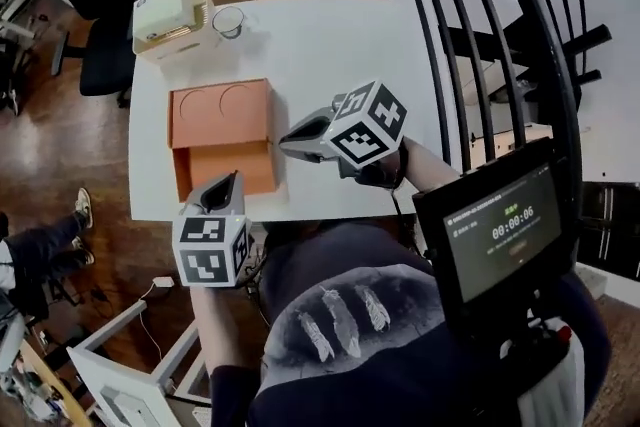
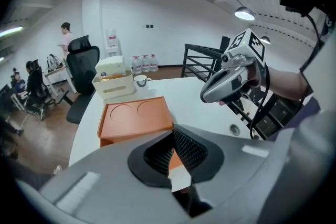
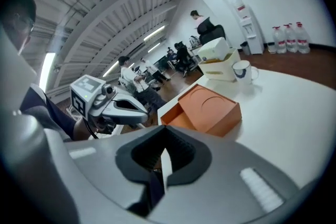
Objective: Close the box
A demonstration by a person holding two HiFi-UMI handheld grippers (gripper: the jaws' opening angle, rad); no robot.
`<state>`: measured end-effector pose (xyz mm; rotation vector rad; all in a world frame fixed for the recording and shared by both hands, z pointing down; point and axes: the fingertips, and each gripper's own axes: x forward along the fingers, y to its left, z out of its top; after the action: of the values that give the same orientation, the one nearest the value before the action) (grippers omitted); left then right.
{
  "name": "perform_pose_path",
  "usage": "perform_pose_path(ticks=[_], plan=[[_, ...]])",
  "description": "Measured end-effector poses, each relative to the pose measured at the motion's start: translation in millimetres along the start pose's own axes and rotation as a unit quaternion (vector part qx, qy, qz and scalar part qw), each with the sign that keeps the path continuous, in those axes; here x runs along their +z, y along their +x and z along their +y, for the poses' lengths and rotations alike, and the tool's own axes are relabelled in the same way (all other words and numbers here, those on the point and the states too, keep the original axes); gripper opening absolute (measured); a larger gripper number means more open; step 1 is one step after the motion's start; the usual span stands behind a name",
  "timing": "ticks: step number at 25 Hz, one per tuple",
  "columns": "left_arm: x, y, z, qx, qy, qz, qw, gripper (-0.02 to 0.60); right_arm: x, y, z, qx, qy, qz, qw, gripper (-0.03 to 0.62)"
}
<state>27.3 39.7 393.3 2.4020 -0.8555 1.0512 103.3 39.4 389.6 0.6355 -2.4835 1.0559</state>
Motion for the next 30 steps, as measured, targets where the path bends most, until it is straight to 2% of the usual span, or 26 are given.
perform_pose_path(ticks=[4, 7, 11, 14, 17, 20, 22, 24, 28, 30], plan=[[-23.9, -11.2, 12.7, 0.048, -0.046, 0.005, 0.9978, 0.015, 9.0, 16.2, -15.0, 0.011, -0.092, 0.070, 0.993, 0.005], [-61.9, -17.7, 31.2, 0.077, -0.089, 0.025, 0.9927, 0.015, 22.3, 31.2, -43.3, -0.027, -0.173, 0.126, 0.976, 0.005], [-129.7, -7.5, 44.6, 0.114, -0.146, 0.080, 0.9794, 0.015, 51.5, 55.2, -98.5, -0.102, -0.286, 0.205, 0.930, 0.005], [-171.0, 5.4, 43.5, 0.113, -0.201, 0.114, 0.9663, 0.015, 74.4, 76.3, -143.8, -0.144, -0.328, 0.249, 0.900, 0.005], [-184.4, 11.5, 45.9, 0.111, -0.240, 0.114, 0.9578, 0.015, 92.5, 93.7, -179.1, -0.176, -0.364, 0.283, 0.869, 0.005], [-185.0, 22.2, 57.5, 0.118, -0.255, 0.106, 0.9540, 0.015, 102.3, 115.3, -205.2, -0.189, -0.415, 0.319, 0.831, 0.005], [-186.2, 32.4, 64.0, 0.117, -0.263, 0.108, 0.9516, 0.015, 100.4, 128.1, -220.8, -0.191, -0.433, 0.345, 0.810, 0.005], [-185.5, 42.6, 68.2, 0.111, -0.270, 0.112, 0.9498, 0.015, 96.7, 138.2, -235.2, -0.193, -0.427, 0.362, 0.806, 0.005], [-181.5, 61.2, 75.2, 0.105, -0.264, 0.115, 0.9519, 0.015, 92.9, 149.2, -258.8, -0.199, -0.391, 0.371, 0.818, 0.005], [-183.4, 69.7, 77.0, 0.100, -0.256, 0.120, 0.9539, 0.015, 88.7, 150.6, -267.7, -0.205, -0.378, 0.378, 0.820, 0.005]])
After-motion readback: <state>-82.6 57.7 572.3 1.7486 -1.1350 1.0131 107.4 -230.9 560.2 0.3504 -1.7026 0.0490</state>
